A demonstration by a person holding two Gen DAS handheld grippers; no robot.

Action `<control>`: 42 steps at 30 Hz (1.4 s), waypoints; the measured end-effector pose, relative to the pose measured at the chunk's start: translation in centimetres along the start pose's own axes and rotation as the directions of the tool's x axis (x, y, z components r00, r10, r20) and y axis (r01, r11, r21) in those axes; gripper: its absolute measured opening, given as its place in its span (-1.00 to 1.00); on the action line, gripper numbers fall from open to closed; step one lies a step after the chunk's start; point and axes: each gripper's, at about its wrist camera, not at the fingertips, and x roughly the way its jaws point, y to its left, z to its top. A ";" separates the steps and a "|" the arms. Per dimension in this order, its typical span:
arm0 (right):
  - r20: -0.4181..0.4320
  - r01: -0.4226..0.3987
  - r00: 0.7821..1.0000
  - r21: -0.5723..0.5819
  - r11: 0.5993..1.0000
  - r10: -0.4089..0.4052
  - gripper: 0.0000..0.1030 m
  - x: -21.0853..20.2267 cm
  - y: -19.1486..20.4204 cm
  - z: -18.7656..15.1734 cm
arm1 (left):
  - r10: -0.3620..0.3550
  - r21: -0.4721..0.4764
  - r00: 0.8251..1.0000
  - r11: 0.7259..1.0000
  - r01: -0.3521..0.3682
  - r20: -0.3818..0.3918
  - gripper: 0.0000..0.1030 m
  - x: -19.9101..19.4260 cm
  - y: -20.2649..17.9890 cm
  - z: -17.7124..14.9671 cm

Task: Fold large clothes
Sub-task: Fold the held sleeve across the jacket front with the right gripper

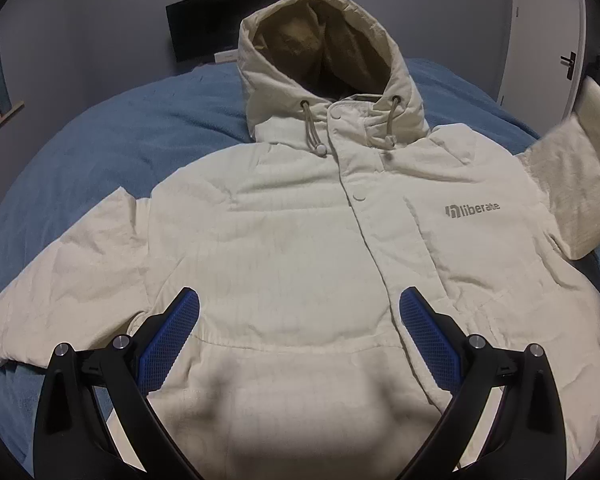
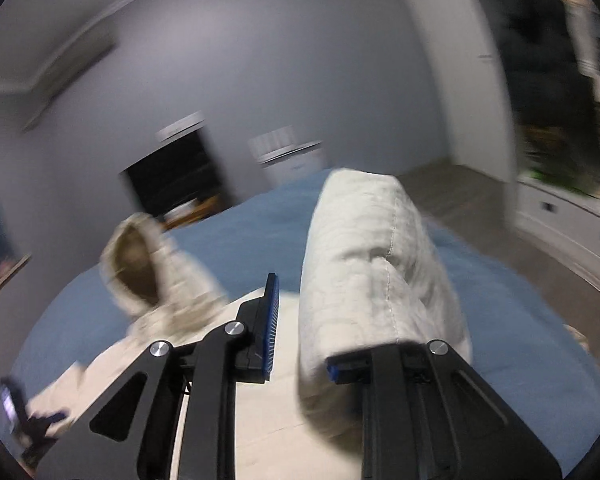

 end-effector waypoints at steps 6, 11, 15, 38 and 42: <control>-0.170 -0.192 0.971 -0.119 0.974 0.170 -0.67 3.0 8.2 -4.4 | -0.016 -0.006 1.000 1.000 0.016 -0.004 0.88 0.0 0.1 -0.2; -0.323 -0.264 0.924 -0.160 0.951 0.202 -0.67 6.6 11.6 -8.7 | -0.032 -0.002 0.999 0.999 0.032 -0.004 0.88 0.1 0.1 -0.2; -0.447 -0.309 0.866 -0.129 0.942 0.222 -0.61 8.7 11.9 -11.1 | -0.044 0.007 0.999 0.999 0.044 -0.009 0.88 0.2 -0.1 -0.3; -0.299 0.174 0.944 0.090 0.981 -0.140 0.79 0.5 -5.2 -2.5 | -0.291 0.291 0.954 0.909 0.297 -0.064 0.88 -0.3 -17.1 2.5; -0.322 0.241 0.926 0.102 0.965 -0.197 0.79 1.5 -7.0 -3.8 | -0.285 0.360 0.953 0.883 0.302 -0.102 0.86 1.5 -21.5 2.0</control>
